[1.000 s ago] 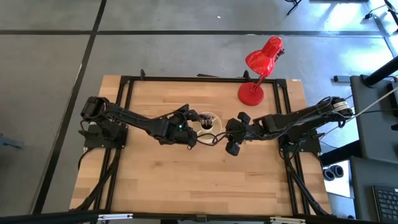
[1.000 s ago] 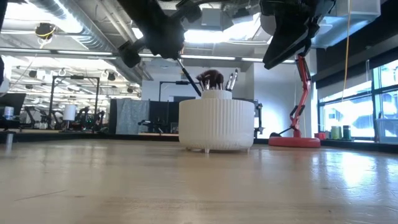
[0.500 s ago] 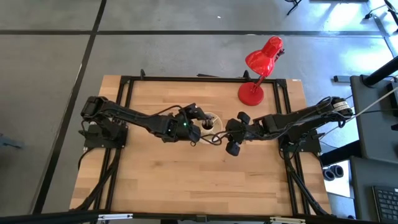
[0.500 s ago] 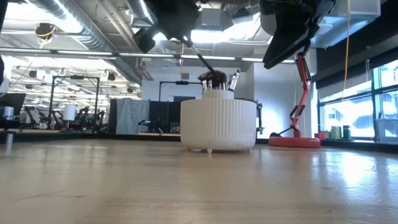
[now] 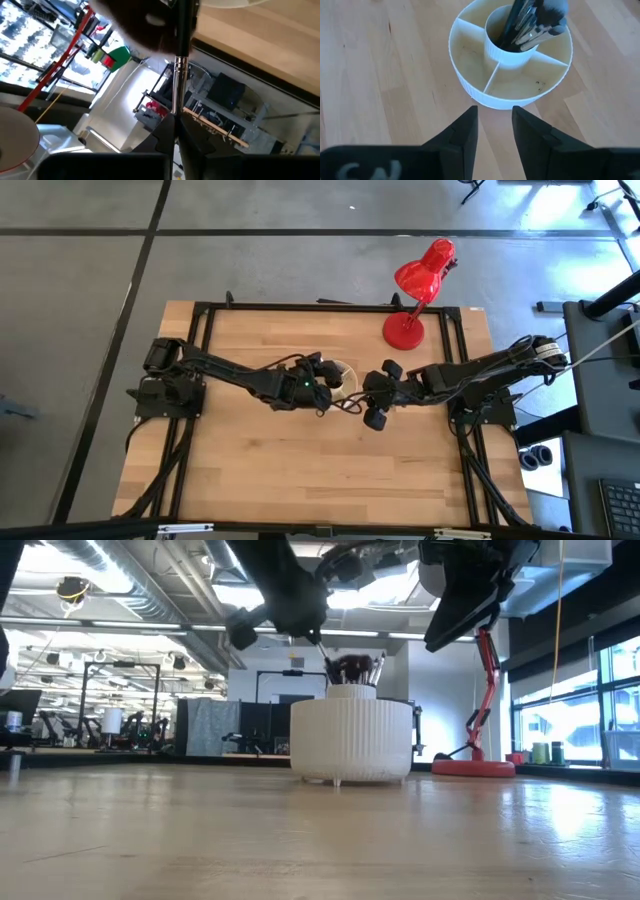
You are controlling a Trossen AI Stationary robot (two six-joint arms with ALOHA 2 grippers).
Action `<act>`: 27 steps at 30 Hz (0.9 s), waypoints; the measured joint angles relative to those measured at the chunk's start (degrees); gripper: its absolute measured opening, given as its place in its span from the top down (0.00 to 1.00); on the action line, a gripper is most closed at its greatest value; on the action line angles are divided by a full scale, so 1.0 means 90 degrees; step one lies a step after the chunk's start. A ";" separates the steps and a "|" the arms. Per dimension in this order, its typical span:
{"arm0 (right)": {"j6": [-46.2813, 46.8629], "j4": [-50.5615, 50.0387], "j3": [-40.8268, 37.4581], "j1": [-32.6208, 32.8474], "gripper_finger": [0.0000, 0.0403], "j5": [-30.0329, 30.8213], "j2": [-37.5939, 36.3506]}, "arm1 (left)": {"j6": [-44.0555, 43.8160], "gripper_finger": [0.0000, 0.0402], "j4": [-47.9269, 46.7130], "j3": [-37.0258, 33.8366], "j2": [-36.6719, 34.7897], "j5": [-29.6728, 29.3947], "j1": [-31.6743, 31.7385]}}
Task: Put items in baskets/containers
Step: Put the eyeshadow brush into the brush organizer, then return to Home Position
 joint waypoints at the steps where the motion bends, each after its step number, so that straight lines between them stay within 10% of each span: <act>1: 0.0002 -0.0002 0.0000 0.0000 0.70 0.0001 0.0000 | 0.0004 0.97 0.0079 0.0000 0.0006 0.0002 0.0013; 18: 0.0017 -0.0002 0.0000 0.0000 0.70 0.0002 0.0000 | -0.0127 0.73 0.0807 -0.0002 -0.0028 0.0194 -0.0049; 27: 0.0017 0.0005 0.0000 0.0000 0.70 0.0155 0.0000 | -0.2978 0.67 0.1079 -0.0005 -0.0028 0.0411 -0.0095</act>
